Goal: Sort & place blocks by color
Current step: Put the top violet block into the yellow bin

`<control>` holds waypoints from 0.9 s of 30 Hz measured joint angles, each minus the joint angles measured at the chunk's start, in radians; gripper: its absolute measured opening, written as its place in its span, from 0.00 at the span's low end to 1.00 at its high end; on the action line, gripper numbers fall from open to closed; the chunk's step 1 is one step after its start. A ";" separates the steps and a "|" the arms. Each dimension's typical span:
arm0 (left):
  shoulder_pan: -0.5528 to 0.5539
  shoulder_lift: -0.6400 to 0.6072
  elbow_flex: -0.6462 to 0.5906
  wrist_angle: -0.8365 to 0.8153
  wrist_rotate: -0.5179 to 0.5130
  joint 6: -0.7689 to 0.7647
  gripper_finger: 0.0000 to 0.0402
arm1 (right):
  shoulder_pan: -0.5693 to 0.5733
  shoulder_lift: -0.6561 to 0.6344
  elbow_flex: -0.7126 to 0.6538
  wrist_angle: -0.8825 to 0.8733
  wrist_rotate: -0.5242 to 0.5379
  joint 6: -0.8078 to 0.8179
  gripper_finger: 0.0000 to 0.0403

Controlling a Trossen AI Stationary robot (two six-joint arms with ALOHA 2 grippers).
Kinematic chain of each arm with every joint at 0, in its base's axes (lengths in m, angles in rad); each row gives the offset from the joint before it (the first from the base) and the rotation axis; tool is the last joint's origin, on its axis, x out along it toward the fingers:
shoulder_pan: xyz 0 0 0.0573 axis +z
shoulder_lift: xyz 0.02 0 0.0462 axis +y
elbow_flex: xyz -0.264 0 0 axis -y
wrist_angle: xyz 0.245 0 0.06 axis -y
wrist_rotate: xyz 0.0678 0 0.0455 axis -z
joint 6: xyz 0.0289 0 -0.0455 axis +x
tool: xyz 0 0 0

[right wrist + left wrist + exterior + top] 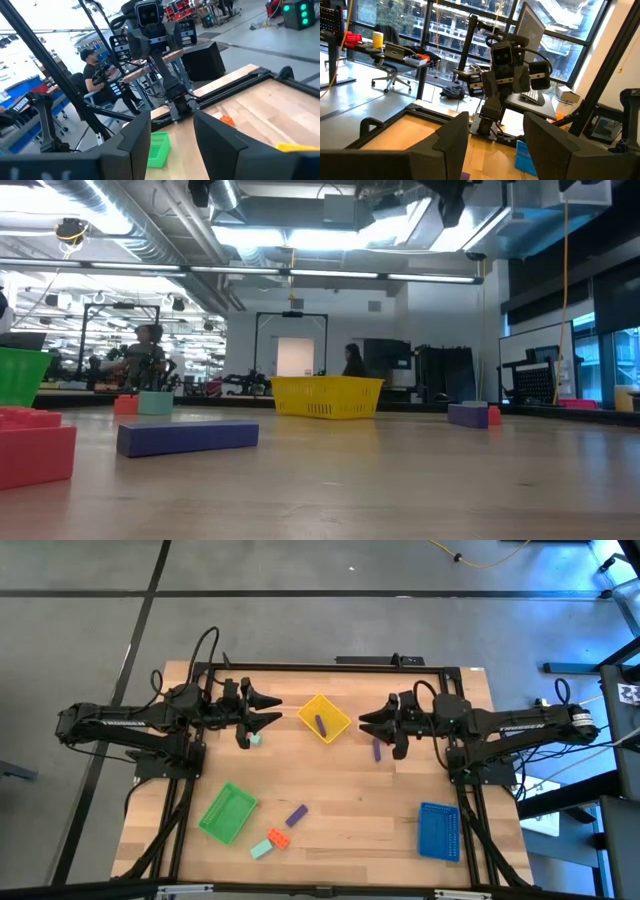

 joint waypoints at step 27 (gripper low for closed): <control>0.000 0.000 0.000 0.005 0.000 -0.004 0.45 | 0.023 0.469 0.315 -1.189 0.166 0.714 0.38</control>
